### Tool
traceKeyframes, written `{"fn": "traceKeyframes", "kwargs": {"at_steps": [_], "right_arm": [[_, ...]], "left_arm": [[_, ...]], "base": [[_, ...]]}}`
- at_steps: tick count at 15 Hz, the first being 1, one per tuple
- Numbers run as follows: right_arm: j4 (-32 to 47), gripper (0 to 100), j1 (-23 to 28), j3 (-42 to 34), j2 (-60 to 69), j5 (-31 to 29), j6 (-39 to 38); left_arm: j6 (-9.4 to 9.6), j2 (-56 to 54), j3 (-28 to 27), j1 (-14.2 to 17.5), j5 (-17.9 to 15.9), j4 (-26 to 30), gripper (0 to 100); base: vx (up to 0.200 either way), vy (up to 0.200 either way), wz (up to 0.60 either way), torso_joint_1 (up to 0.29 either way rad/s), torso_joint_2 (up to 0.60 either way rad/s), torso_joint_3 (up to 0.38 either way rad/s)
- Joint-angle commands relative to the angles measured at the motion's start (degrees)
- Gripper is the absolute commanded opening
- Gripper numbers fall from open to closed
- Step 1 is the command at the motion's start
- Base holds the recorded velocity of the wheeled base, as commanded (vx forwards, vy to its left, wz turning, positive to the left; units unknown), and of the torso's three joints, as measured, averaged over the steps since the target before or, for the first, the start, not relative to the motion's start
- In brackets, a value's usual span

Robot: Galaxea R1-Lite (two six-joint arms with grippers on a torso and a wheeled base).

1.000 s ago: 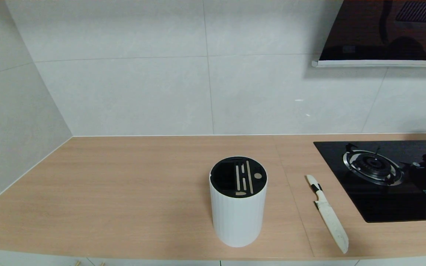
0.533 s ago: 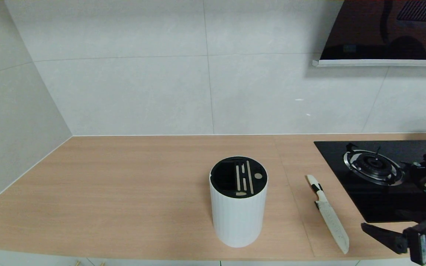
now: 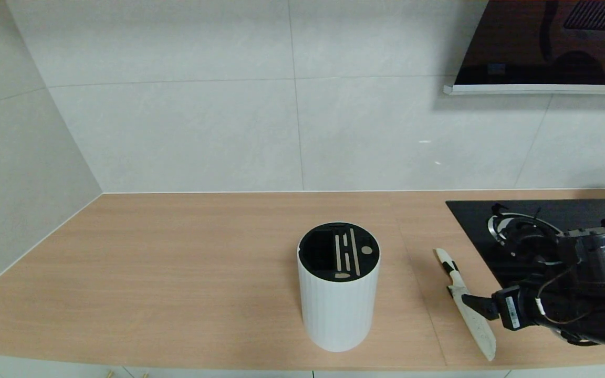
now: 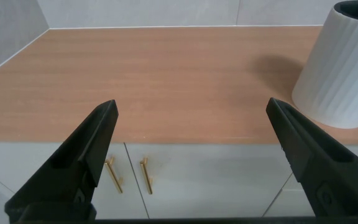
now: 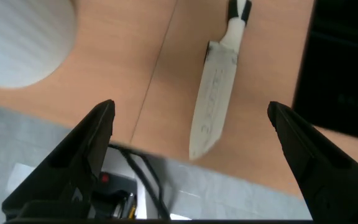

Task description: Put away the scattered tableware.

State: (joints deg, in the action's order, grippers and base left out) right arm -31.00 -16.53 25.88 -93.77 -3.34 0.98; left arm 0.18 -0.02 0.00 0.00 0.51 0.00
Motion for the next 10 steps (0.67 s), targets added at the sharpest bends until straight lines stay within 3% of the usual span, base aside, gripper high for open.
{"fn": "traceKeyframes", "kwargs": {"at_steps": [1,10], "right_arm": [[-1.0,100,-0.1,2.7,-6.6,-1.3,-0.1],[-19.1,100,2.9,5.8,-27.9,-4.3,-0.3]], "left_arm": [[-0.01,0.0,0.0,0.0,0.0,0.0,100],[-0.01,0.0,0.0,0.0,0.0,0.0,100]], "base": [[0.000,0.000,0.00,0.000,0.00,0.000],[0.000,0.000,0.00,0.000,0.00,0.000]]}}
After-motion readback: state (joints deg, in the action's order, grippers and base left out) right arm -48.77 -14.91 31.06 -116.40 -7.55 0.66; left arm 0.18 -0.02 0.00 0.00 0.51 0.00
